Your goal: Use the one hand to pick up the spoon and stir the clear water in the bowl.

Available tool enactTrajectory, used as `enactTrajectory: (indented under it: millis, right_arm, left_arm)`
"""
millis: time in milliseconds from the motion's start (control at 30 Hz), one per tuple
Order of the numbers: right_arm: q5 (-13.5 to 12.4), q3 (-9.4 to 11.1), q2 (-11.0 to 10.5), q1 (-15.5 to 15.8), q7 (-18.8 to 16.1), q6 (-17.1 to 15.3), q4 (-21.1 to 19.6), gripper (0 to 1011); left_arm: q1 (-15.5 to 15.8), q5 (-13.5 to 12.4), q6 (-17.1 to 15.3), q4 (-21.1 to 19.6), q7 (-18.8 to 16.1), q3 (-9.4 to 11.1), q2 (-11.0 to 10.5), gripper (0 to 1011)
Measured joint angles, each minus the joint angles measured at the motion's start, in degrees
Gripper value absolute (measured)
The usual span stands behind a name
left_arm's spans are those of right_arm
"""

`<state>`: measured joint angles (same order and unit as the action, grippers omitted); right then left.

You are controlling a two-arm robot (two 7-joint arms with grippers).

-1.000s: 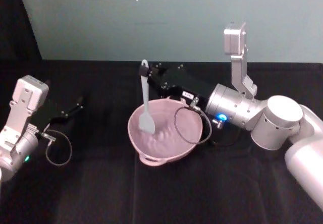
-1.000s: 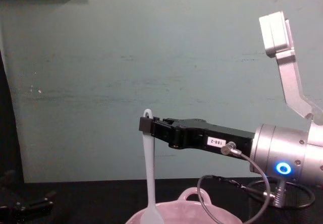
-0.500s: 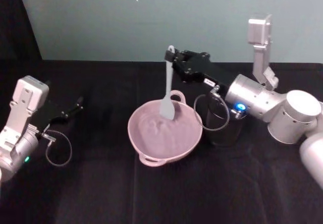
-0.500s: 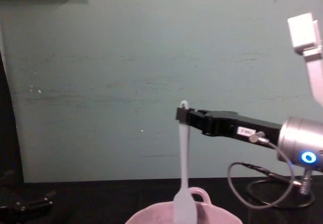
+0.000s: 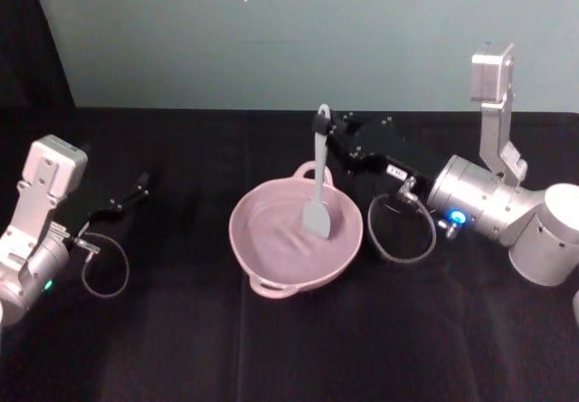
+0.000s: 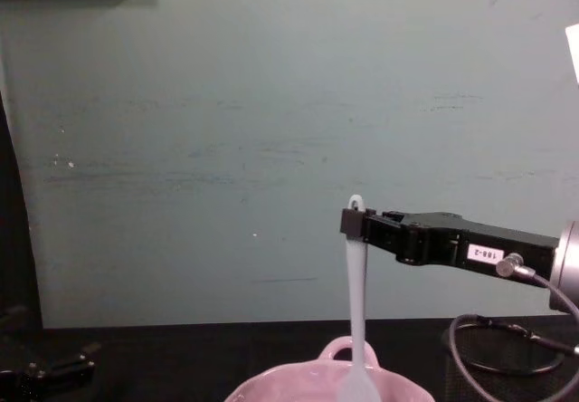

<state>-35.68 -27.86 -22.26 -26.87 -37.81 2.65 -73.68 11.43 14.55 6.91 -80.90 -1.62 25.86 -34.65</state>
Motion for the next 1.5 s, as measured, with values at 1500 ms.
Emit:
enactTrajectory:
  millis: [1500]
  right_arm:
    - [1.2, -0.6, 4.0, -5.8, -1.0, 2.6, 8.8, 110]
  left_arm:
    - [0.0, 0.0, 0.0, 0.0, 0.0, 0.0, 0.0, 1011]
